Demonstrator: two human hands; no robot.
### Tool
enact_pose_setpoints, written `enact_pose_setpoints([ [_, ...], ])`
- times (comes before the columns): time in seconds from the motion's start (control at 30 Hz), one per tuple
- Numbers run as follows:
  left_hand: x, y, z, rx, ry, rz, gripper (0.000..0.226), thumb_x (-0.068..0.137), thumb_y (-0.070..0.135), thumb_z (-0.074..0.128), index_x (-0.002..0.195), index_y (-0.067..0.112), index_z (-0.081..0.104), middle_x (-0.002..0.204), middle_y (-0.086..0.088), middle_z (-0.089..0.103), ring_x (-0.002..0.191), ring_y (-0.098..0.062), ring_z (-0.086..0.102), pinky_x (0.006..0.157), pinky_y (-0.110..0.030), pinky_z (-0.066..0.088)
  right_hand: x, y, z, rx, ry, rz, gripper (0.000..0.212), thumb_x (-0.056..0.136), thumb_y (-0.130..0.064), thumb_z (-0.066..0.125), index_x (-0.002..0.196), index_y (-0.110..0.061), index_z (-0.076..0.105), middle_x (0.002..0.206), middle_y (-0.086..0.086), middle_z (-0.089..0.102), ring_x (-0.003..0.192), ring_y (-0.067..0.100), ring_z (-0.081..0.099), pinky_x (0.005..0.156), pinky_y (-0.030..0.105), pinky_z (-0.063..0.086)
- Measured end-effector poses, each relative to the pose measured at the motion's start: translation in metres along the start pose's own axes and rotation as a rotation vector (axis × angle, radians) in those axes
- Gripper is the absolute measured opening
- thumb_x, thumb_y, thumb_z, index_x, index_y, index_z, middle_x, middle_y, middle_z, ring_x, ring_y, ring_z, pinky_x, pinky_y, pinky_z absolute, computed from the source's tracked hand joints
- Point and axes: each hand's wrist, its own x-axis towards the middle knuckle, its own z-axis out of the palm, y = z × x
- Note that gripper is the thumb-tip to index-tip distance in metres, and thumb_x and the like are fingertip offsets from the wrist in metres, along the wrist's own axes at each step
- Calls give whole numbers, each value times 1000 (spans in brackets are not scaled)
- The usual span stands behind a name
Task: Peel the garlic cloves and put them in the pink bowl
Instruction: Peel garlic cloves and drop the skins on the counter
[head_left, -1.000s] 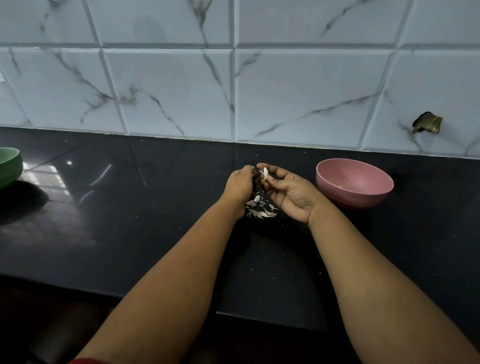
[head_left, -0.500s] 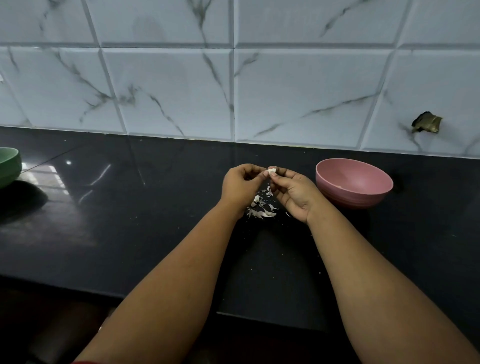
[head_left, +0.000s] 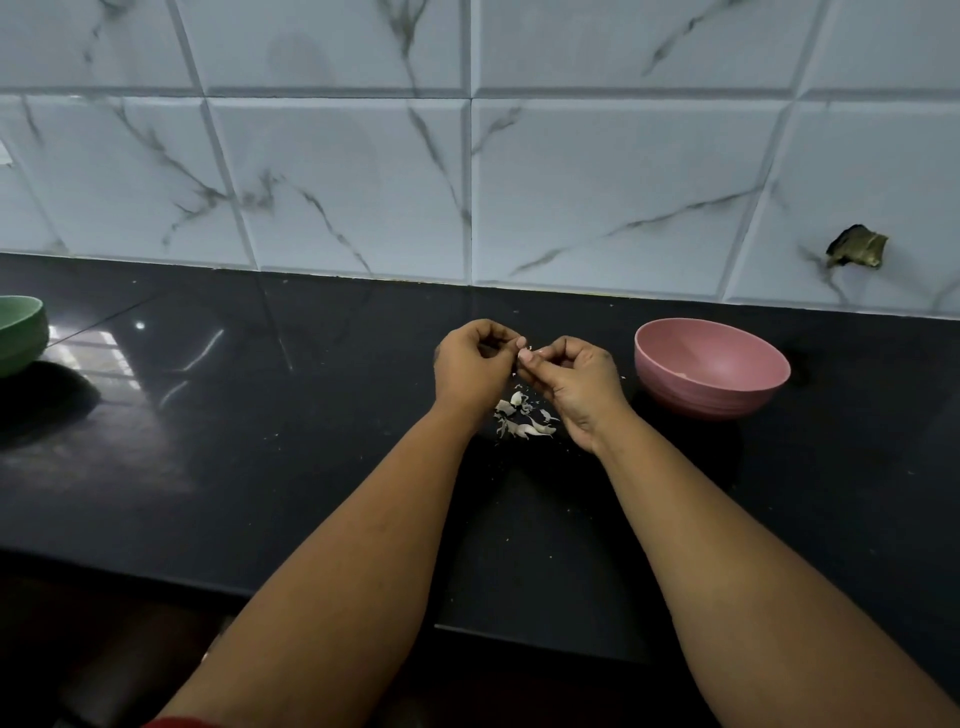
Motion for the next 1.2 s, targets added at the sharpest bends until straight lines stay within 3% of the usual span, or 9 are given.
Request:
enact_pose_setpoints([
  [0.13,4,-4,-1,-67,-200,-79,12,91,8,67,82,16,69,76,-5,70,72,-19,68,72,-40,61,1,-3,-2,-70,-64,33,21,86,-3,68,72,-13,57,70,3,64,63,8,60,60,18,50],
  [0.23,0,-5,6,-60,-229,-95,11,94,7,63,86,13,66,72,-1,65,65,-15,63,67,-34,58,11,-10,-10,-121,101,-3,21,87,-5,66,71,-17,57,63,-5,56,55,4,47,52,17,40],
  [0.4,-1,-4,11,-120,-217,-86,14,96,5,58,88,14,66,76,-2,66,66,-11,62,71,-30,57,17,-9,-22,-224,19,36,8,93,-15,63,88,-15,69,84,2,67,75,10,60,69,22,51],
  [0.5,1,-6,9,-70,-141,-87,11,95,14,63,84,17,64,76,0,66,63,-11,62,67,-34,56,18,0,-26,-555,98,-51,6,85,-15,72,85,-20,75,79,2,71,71,12,61,72,29,53],
  [0.6,4,-8,3,72,-94,-46,16,88,25,72,76,23,62,71,3,63,66,-13,59,67,-36,56,20,-1,-31,-848,183,-194,8,78,-17,79,85,-19,77,72,-5,70,63,5,59,64,21,50],
  [0.77,8,-14,-1,204,-121,-49,23,78,10,76,70,27,64,67,9,66,65,-7,62,74,-31,57,12,-19,-35,-1190,-99,-160,10,76,-21,80,85,-23,76,72,-5,69,61,-1,55,55,3,38],
  [0.87,7,-13,0,270,-160,-90,28,83,4,64,77,31,69,77,11,71,80,-8,67,85,-32,56,4,-32,-32,-1169,-301,-95,12,78,-25,80,89,-27,77,78,-7,73,68,1,61,65,14,47],
  [0.97,5,-10,1,262,-186,-109,38,80,-5,53,88,28,71,86,10,72,88,-9,68,88,-32,55,0,-35,-29,-1343,-428,-32,17,79,-22,79,95,-27,76,81,-15,67,74,-3,58,66,11,44],
  [1.2,3,-11,3,209,-188,-94,32,83,6,65,110,22,72,92,9,72,93,-10,68,93,-32,53,6,-26,-32,-1285,-374,-16,16,80,-13,76,82,-29,72,75,-10,69,71,4,61,69,20,48],
])
